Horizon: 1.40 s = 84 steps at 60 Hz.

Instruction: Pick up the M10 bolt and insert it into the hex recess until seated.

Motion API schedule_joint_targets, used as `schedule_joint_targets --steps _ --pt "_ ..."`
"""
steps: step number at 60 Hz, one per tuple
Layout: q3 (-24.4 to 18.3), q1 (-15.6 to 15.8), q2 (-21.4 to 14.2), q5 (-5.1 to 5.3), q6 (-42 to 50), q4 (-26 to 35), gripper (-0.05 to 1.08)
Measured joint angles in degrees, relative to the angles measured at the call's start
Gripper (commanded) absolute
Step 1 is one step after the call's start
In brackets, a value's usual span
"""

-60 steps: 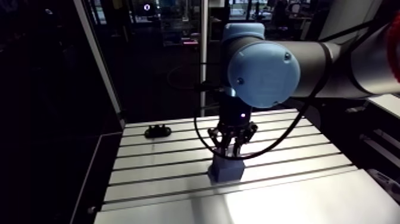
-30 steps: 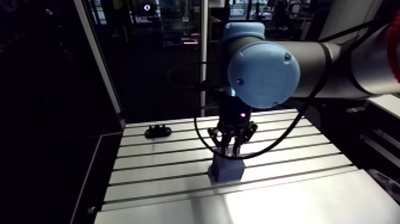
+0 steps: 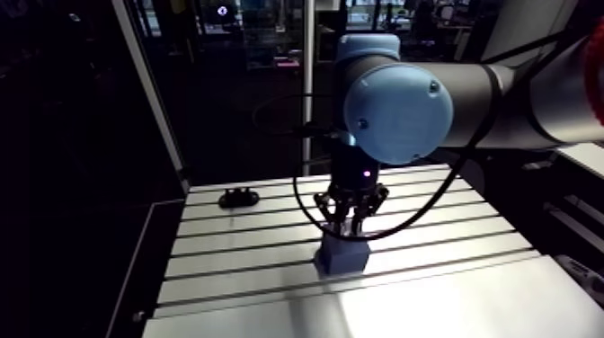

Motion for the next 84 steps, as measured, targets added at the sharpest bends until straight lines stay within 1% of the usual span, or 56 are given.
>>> schedule_joint_targets --steps 84 --pt "0.3 0.0 0.3 -0.08 -0.1 -0.1 0.68"
